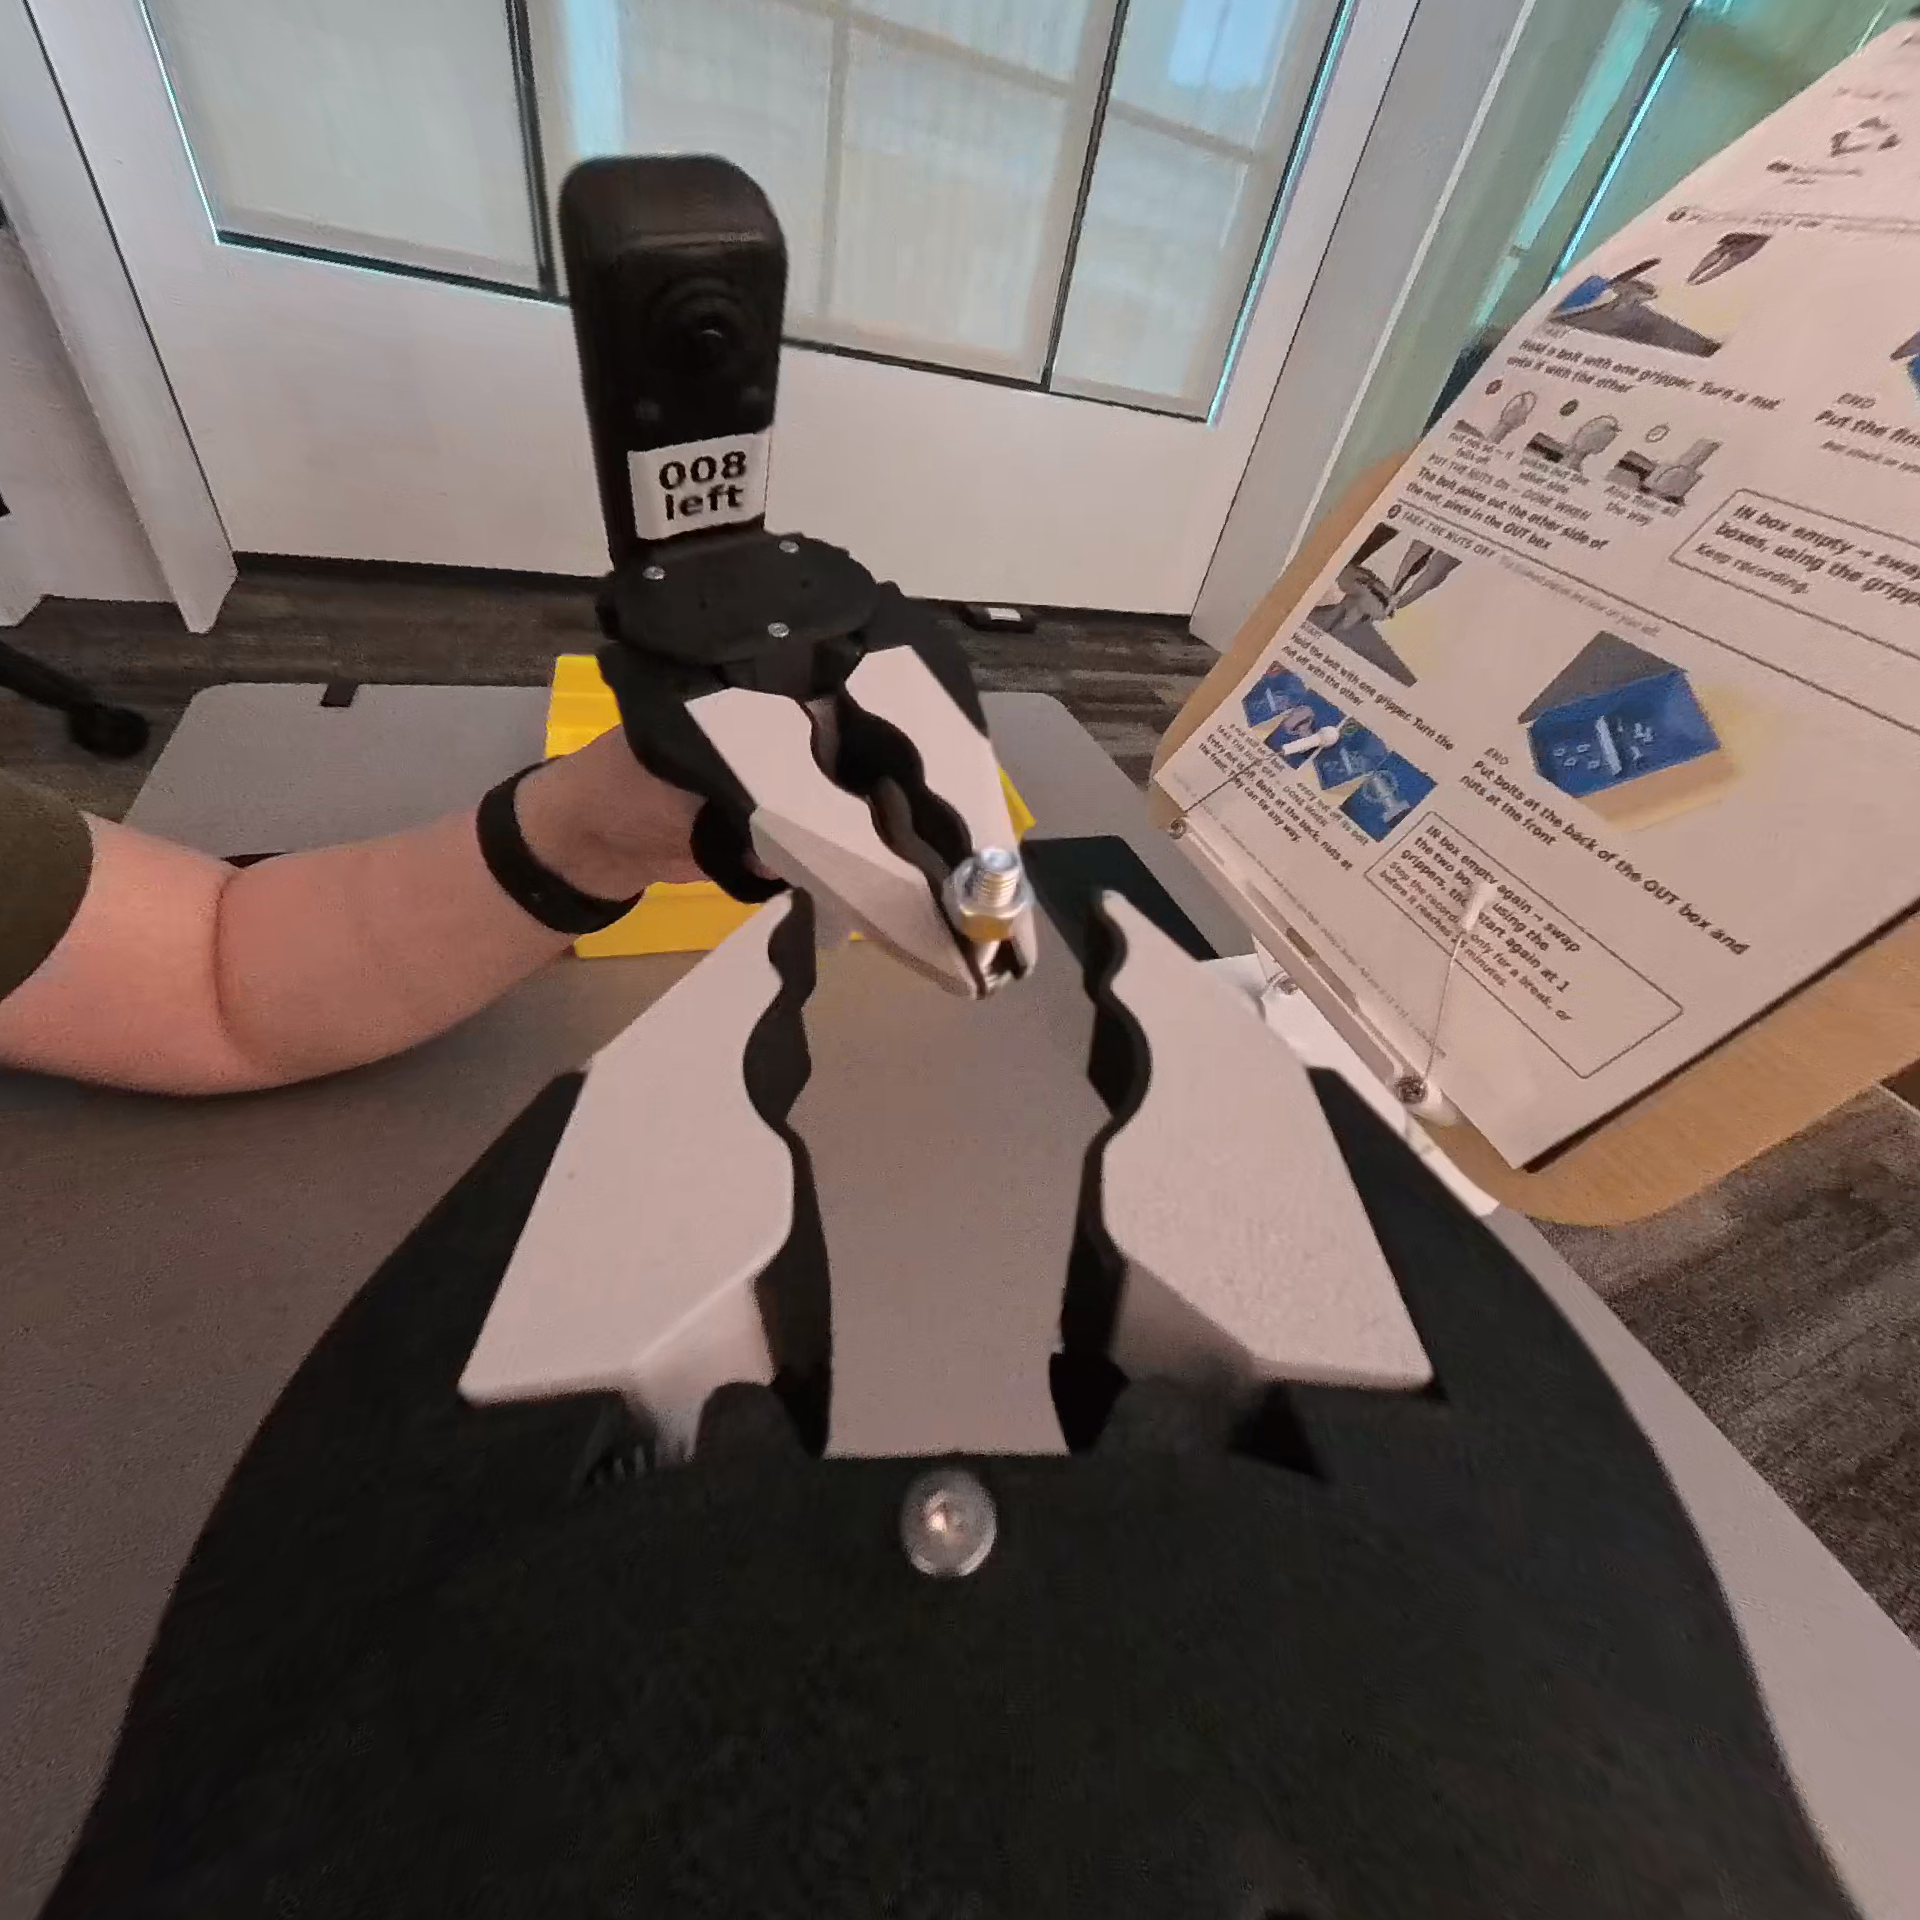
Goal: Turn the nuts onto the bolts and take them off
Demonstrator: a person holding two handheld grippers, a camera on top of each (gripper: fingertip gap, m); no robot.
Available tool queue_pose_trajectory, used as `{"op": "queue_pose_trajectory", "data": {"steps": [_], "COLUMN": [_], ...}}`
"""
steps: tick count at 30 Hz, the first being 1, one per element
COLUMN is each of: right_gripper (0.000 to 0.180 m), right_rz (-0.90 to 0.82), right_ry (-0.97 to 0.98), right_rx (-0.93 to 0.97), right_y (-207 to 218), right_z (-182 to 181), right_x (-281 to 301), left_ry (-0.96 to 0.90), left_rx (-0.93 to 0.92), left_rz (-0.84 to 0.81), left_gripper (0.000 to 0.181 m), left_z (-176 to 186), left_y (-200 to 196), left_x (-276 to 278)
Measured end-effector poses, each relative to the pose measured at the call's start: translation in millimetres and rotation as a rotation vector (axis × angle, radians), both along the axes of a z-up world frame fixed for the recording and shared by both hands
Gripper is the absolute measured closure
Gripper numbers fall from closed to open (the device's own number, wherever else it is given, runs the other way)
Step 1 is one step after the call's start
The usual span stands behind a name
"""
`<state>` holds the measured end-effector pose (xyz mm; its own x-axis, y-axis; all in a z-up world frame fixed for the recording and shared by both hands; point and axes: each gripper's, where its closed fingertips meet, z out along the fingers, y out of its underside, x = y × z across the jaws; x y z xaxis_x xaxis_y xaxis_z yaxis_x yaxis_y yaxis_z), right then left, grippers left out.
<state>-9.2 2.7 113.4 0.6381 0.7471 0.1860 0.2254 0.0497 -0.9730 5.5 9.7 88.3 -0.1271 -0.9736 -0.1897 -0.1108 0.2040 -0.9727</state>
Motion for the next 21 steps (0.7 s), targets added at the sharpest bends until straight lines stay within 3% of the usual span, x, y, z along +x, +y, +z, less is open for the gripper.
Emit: {"op": "queue_pose_trajectory", "data": {"steps": [5,6,7,13,16,18,21], "right_gripper": [0.127,0.160,0.170,0.153,0.158,0.172,0.172], "right_rz": [0.040,0.097,0.166,-0.009,0.009,0.006,0.020], "right_ry": [-0.071,-0.108,-0.117,-0.021,0.017,0.024,0.064], "right_rx": [-0.029,-0.037,-0.030,0.019,0.002,0.000,-0.027], "right_y": [-3.8,-13.0,-24.2,0.9,3.6,5.6,5.5], "right_z": [-13.9,-18.8,-18.9,-0.7,-1.4,-2.4,-1.0], "right_x": [-12.0,-15.6,-21.3,-0.8,-1.1,-0.6,0.3], "left_ry": [-0.018,-0.028,-0.046,-0.007,0.012,0.015,0.011], "left_rx": [-0.017,-0.029,-0.040,-0.073,-0.069,-0.073,-0.074], "left_rz": [0.017,0.026,0.051,-0.041,-0.077,-0.096,-0.091], "left_gripper": [0.174,0.173,0.173,0.173,0.173,0.173,0.173], "left_z": [1.8,3.9,6.9,1.0,-3.9,-5.0,-4.2], "left_y": [3.7,6.8,12.3,-2.5,-12.2,-16.1,-15.5], "left_x": [0.9,-0.8,-2.8,-0.2,5.6,7.0,7.2]}}
